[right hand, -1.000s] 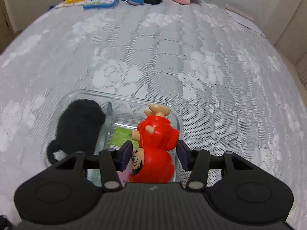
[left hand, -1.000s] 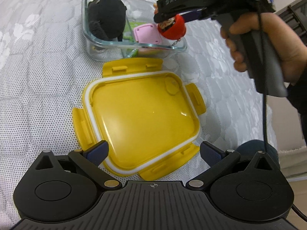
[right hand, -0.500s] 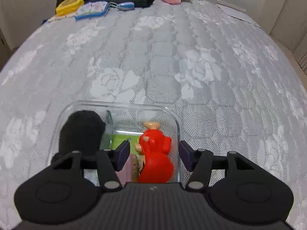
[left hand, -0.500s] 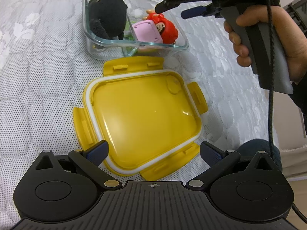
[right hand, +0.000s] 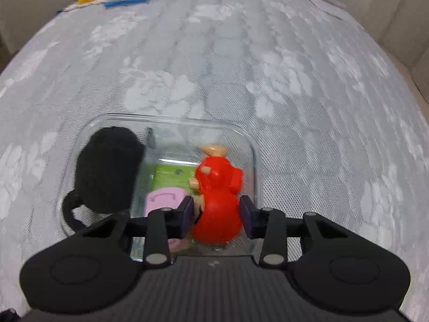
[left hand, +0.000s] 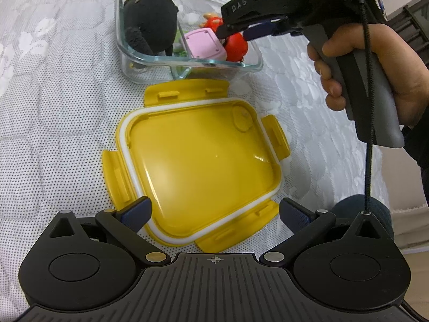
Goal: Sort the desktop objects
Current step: 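Open the right gripper to drop the daruma beside the pink eraser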
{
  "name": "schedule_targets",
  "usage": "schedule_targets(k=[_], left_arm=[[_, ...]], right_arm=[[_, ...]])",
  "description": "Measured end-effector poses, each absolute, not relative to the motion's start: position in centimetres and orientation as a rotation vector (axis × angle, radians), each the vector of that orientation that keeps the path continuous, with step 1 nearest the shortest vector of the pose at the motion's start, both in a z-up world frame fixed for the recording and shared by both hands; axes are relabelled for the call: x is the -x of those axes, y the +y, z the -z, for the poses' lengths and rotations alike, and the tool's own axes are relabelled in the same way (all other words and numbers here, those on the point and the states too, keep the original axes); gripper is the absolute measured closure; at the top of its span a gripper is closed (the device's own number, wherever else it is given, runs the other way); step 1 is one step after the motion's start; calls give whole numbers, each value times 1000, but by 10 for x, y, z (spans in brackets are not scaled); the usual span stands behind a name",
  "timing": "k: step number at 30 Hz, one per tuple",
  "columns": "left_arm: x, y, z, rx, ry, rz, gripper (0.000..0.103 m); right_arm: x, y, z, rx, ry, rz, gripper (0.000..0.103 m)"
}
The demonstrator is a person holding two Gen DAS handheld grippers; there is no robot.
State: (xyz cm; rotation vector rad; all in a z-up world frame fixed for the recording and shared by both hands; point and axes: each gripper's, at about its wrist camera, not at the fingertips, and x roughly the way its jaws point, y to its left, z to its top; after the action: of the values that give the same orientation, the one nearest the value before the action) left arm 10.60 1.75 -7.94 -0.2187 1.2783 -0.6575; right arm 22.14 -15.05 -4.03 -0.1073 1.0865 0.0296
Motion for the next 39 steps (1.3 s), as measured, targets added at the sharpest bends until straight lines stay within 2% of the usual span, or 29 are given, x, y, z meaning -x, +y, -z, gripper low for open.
schedule_targets(k=[5, 15, 19, 21, 22, 27, 36, 39], left_arm=[[-106, 17, 80, 218, 1280, 658, 0], [-106, 17, 80, 214, 1280, 660, 0], [-106, 17, 81, 213, 1282, 656, 0], [-107, 17, 81, 211, 1283, 655, 0], [-107, 17, 81, 211, 1283, 655, 0], [-107, 17, 81, 209, 1282, 657, 0], [-106, 16, 82, 207, 1282, 653, 0], [-107, 17, 82, 208, 1282, 653, 0]], right_arm=[[-224, -163, 27, -53, 1094, -75, 62], [-224, -166, 42, -281, 1270, -66, 61], [-226, -161, 55, -259, 1279, -41, 55], [-227, -162, 63, -271, 1284, -31, 57], [-227, -162, 67, -276, 1281, -33, 63], [-219, -147, 55, -118, 1189, -84, 72], [-197, -91, 51, 322, 1077, -158, 74], [-198, -89, 49, 336, 1078, -174, 74]])
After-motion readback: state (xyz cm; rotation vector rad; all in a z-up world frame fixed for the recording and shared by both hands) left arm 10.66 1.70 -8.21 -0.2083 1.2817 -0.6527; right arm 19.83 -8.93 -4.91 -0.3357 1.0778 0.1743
